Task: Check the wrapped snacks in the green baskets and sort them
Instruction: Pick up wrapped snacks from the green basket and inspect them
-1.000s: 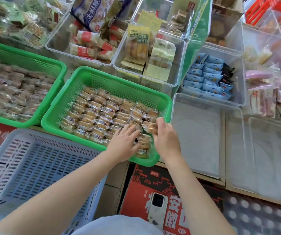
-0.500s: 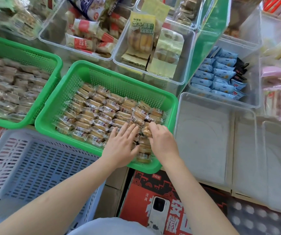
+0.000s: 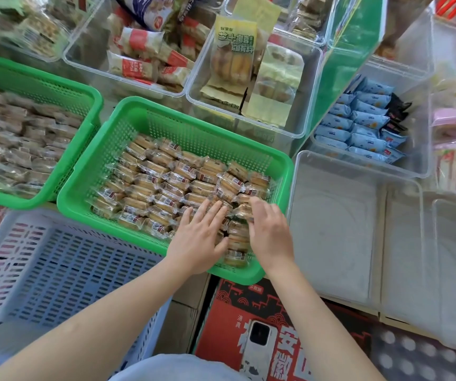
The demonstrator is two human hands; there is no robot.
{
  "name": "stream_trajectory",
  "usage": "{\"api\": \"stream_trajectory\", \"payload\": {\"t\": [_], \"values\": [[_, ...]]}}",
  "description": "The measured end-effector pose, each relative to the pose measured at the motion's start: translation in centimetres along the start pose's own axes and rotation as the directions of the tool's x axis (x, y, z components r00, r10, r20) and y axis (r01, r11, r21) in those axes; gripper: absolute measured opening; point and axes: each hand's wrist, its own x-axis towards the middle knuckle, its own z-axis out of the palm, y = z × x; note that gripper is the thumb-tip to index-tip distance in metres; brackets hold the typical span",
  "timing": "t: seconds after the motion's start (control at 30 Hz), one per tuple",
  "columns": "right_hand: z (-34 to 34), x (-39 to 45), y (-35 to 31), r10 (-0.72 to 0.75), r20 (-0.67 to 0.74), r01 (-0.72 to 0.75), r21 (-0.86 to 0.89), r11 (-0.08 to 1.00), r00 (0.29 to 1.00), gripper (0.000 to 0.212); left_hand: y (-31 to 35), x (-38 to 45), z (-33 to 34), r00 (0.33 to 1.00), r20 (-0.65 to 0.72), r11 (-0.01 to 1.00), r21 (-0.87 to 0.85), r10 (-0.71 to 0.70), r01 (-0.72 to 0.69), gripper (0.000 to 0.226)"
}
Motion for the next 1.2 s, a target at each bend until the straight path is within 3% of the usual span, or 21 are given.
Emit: {"api": "stream_trajectory", "payload": {"t": [0.07,0.2,0.27,0.37,0.53,0.67,0.77,0.87,0.97,1.07,1.2], "values": [[-0.6,0.0,0.4,0.054,0.045,-0.054,-0.005,0.999,0.998,0.047,0.0,0.0,-0.1,1.0,-0.003,1.0,-0.005,0.002,-0.002,0.074],[-1.1,0.9,0.9,-0.025,0.206,0.041,-0.073,0.997,0.978,0.052,0.1,-0.1,-0.2,1.0,0.005,1.0,0.007,0.002,-0.002,0.073],[-1.0,1.5,0.6,-0.036,0.223,0.056,-0.084,0.995,0.974,0.048,0.1,-0.1,-0.3,1.0,0.006,1.0,0.007,0.0,0.0,0.073],[-0.4,1.7,-0.1,-0.007,0.166,0.017,-0.057,0.998,0.986,0.027,0.1,-0.2,-0.3,1.0,0.004,1.0,0.007,-0.001,0.001,0.074],[0.9,0.9,-0.2,0.023,0.052,-0.021,-0.04,0.999,0.998,0.032,0.2,-0.2,-0.3,1.0,-0.016,1.0,-0.004,0.0,0.0,0.074],[1.5,0.2,0.2,-0.018,0.144,0.025,-0.042,0.999,0.989,0.036,0.2,-0.4,-0.4,1.0,-0.017,1.0,-0.014,0.0,0.0,0.075],[1.5,0.0,0.4,-0.007,0.136,0.011,-0.031,0.999,0.991,0.041,0.3,-0.4,-0.5,1.0,-0.026,1.0,-0.024,0.0,0.0,0.075],[1.7,-0.1,0.5,-0.019,0.098,0.03,-0.111,0.993,0.995,0.026,0.2,-0.4,-0.5,1.0,-0.023,1.0,-0.018,0.004,-0.005,0.074],[2.1,-0.4,0.6,-0.031,0.153,0.068,-0.246,0.967,0.988,0.01,0.2,-0.3,-0.5,1.0,-0.021,1.0,-0.015,0.019,-0.02,0.07],[2.1,0.0,0.8,-0.013,0.134,0.045,-0.242,0.969,0.991,0.003,0.2,-0.3,-0.4,1.0,-0.003,1.0,0.007,0.029,-0.029,0.065],[1.9,1.8,1.4,0.064,0.001,-0.062,-0.187,0.98,0.998,0.019,0.1,-0.2,-0.4,1.0,0.005,1.0,0.013,0.026,-0.026,0.063]]}}
